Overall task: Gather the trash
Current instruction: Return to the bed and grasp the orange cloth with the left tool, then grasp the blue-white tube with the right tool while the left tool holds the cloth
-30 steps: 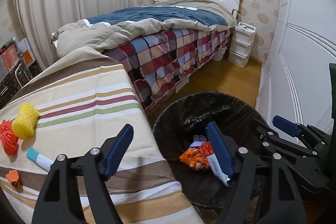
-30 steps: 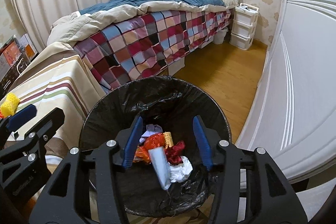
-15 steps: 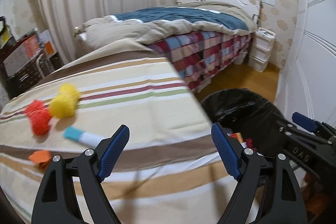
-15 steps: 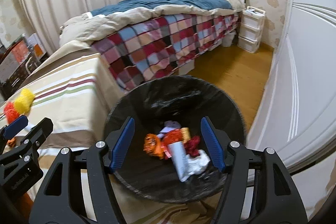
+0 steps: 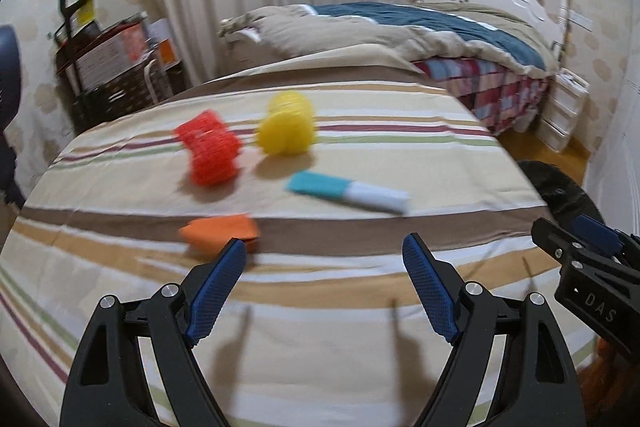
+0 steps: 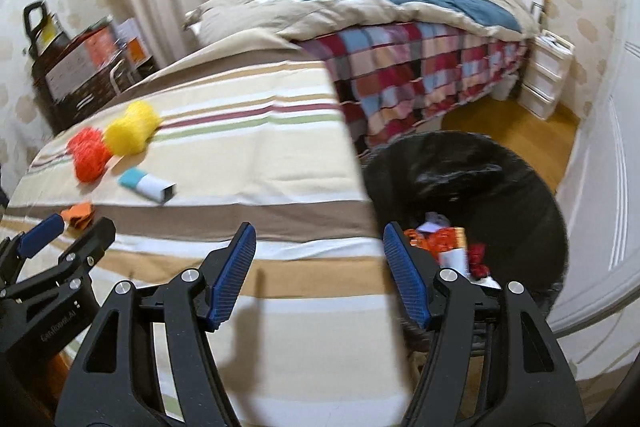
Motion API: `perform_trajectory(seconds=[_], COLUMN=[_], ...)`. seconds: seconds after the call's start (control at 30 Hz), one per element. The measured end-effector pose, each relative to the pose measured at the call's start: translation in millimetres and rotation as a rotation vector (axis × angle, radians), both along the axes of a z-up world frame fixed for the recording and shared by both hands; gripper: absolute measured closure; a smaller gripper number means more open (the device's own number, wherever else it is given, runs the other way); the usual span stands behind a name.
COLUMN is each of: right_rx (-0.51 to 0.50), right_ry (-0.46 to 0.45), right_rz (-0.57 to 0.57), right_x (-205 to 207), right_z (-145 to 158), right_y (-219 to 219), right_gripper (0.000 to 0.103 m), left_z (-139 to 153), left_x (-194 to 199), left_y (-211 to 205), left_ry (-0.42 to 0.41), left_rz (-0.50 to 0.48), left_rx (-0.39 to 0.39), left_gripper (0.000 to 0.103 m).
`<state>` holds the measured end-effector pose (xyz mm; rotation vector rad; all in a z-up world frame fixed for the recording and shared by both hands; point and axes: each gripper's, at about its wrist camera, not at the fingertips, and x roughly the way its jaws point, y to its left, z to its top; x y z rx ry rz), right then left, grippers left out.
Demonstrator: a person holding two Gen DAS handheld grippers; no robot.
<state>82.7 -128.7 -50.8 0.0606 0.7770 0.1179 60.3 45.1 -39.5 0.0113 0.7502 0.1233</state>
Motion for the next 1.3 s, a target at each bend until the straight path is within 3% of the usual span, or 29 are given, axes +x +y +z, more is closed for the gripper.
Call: perform_trajectory(seconds=[0.07, 0.4, 0.7, 0.73, 0.83, 0.9, 1.3], right_rx=[-0.007, -0.066, -0.075, -0.078, -0.084, -0.086, -0.091], right_ry=[0.001, 0.023, 0.042, 0.047, 0.049, 0.052, 0.066], right_rz=[0.022, 0.108, 0.167, 0.178, 0.201, 0.215, 0.263], right_x=[0, 2, 15, 18, 22, 26, 57], right_z=[0, -5, -7, -7, -8, -8, -9], right_y=[11, 56, 82, 86, 96, 102, 134], right_gripper=[0.029, 0.028, 0.028, 0.028, 0.028, 0.028, 0.028], left_z=[-1, -7, -12, -12, -15, -16, -15], left_x=[-3, 3, 18, 20, 24, 23, 15], left_y=[13, 57, 71, 73, 79, 87, 101], left_ry=[0.005, 0.042, 0.075, 0.075, 0.098, 0.100, 0.088], left_rz=[0.023, 0.092, 0.061, 0.057, 0.042, 0.037, 0.047], left_rx=[-0.010, -0.034, -0.027, -0.030, -0.053, -0.104, -0.118], left_gripper=[0.023, 0.023, 0.023, 0.025, 0.043, 0.043, 0.044])
